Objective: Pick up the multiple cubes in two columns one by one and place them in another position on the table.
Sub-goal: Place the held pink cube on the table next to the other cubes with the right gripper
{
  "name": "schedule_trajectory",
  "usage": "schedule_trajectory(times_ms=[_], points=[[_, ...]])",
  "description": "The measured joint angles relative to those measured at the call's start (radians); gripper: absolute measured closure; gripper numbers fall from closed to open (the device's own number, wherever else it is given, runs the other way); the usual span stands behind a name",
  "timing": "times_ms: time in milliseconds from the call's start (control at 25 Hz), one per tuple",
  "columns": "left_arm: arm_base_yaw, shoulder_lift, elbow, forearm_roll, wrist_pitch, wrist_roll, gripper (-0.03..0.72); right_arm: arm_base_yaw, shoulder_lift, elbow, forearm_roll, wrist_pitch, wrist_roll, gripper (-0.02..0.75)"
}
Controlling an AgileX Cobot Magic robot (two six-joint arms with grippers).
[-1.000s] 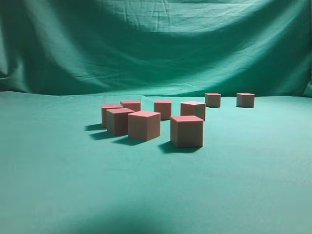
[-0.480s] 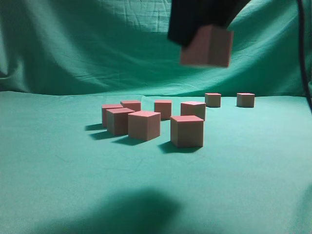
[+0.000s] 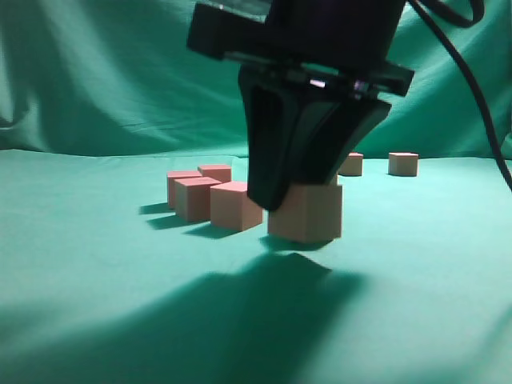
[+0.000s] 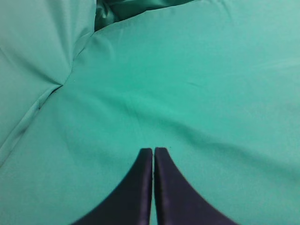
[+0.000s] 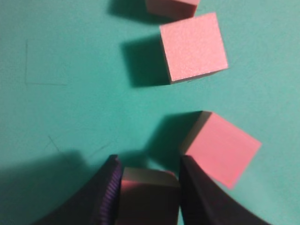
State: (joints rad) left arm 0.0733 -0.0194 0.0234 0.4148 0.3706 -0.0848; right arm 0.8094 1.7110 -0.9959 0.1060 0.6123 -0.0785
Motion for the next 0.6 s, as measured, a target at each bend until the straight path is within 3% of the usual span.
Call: schedule_trajectory(times_ms=[600], points=[[0.000, 0.000, 0.000, 0.000, 0.000, 0.000, 0.688, 0.000, 0.031, 0.000, 0.016, -0.031, -0.021, 0.456]])
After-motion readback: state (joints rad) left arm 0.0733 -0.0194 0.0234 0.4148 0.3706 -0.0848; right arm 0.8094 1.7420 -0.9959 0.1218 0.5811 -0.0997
